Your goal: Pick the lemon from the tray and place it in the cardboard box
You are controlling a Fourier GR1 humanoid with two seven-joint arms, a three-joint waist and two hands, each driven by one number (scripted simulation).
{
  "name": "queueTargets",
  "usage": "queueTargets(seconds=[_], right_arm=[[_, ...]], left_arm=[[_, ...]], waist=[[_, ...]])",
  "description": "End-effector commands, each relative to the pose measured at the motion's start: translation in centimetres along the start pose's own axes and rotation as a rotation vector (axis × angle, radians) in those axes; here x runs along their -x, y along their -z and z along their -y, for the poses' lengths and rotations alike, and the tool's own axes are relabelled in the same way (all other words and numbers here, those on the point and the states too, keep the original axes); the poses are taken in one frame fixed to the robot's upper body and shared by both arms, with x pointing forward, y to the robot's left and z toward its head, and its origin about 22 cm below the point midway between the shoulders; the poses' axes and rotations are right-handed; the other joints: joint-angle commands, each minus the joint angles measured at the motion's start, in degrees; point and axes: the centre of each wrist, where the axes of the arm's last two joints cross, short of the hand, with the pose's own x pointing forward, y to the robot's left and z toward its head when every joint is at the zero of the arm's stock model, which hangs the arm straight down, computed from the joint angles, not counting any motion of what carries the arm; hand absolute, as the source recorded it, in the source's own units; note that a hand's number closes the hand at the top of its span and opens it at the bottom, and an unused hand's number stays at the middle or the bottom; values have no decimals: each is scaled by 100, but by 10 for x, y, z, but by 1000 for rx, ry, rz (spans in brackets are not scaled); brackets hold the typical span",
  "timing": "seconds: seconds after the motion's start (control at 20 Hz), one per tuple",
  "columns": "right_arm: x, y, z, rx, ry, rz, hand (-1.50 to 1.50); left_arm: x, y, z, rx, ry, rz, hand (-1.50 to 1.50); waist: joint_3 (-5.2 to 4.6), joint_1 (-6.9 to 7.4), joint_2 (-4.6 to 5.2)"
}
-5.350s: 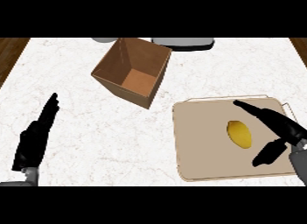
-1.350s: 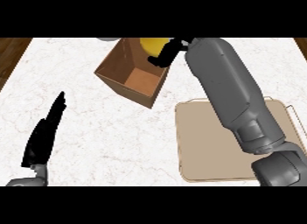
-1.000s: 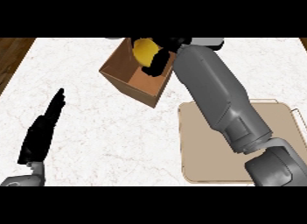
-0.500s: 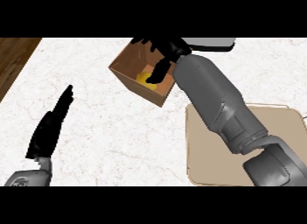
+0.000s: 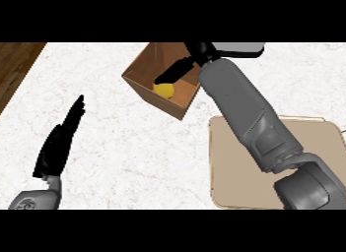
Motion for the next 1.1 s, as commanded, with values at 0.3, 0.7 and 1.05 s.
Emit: queueTargets(seconds=[0.3, 0.7, 1.05], right_arm=[[15, -6, 61, 257, 351, 4, -150], [63, -55, 164, 389, 376, -54, -150], [87, -102, 226, 371, 342, -27, -150]], left_arm=[[7, -7, -11, -21, -8, -14, 0], [-4, -1, -14, -37, -12, 4, 0], [-2, -9, -7, -12, -10, 17, 0]], waist=[[3, -184, -15], [11, -152, 45], [26, 20, 128]])
